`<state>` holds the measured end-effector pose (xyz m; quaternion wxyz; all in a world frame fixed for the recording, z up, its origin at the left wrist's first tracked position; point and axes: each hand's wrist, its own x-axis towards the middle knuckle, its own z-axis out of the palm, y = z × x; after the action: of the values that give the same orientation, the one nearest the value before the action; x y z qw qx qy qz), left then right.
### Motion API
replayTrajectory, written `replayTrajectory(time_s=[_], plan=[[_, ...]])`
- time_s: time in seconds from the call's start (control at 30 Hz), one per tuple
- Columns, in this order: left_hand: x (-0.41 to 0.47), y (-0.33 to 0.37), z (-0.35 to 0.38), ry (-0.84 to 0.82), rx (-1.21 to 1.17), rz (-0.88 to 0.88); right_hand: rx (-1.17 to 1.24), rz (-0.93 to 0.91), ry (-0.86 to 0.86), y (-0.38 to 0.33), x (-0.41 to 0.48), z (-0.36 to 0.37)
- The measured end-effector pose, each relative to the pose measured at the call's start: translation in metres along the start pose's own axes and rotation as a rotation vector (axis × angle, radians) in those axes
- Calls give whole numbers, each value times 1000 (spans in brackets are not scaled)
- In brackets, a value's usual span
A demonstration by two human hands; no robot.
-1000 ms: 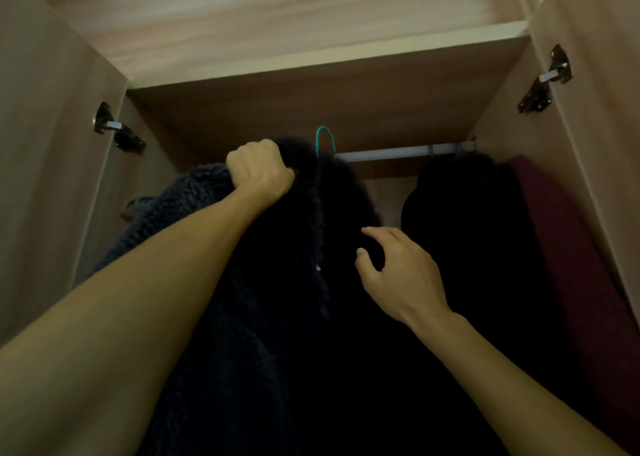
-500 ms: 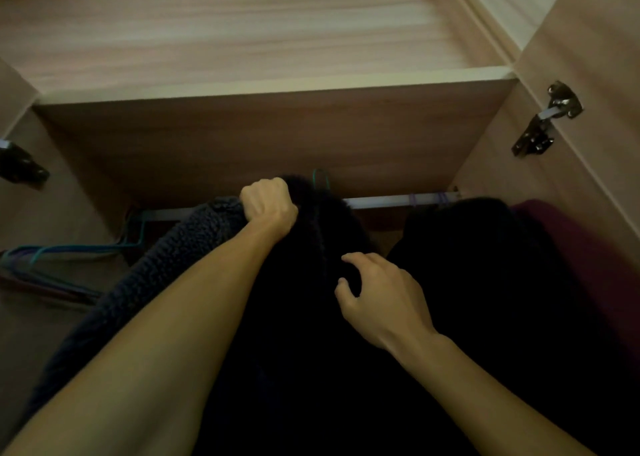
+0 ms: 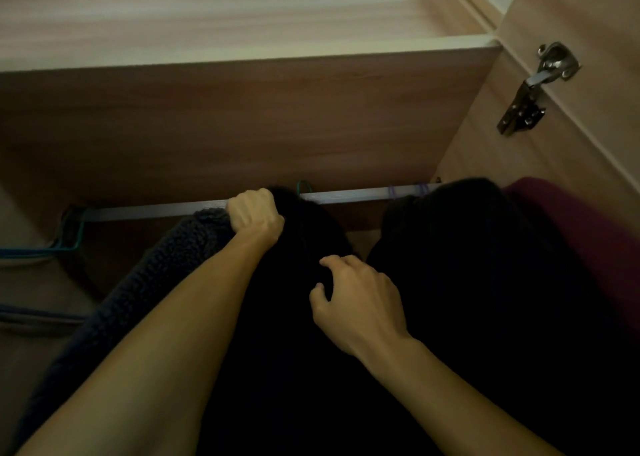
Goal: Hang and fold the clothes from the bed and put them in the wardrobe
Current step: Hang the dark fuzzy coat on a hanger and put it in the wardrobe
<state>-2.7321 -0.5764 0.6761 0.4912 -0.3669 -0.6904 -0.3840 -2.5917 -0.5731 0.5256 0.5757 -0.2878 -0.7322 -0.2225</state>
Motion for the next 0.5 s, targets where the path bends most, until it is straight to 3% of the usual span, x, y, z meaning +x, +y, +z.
replayTrajectory(time_s=[0.2,0.5], plan=[[-19,26,0,54,8,121,-19,42,51,2,1,3],[-43,55,2,-56,-40,205,-93,139,71,-7,-6,-5]])
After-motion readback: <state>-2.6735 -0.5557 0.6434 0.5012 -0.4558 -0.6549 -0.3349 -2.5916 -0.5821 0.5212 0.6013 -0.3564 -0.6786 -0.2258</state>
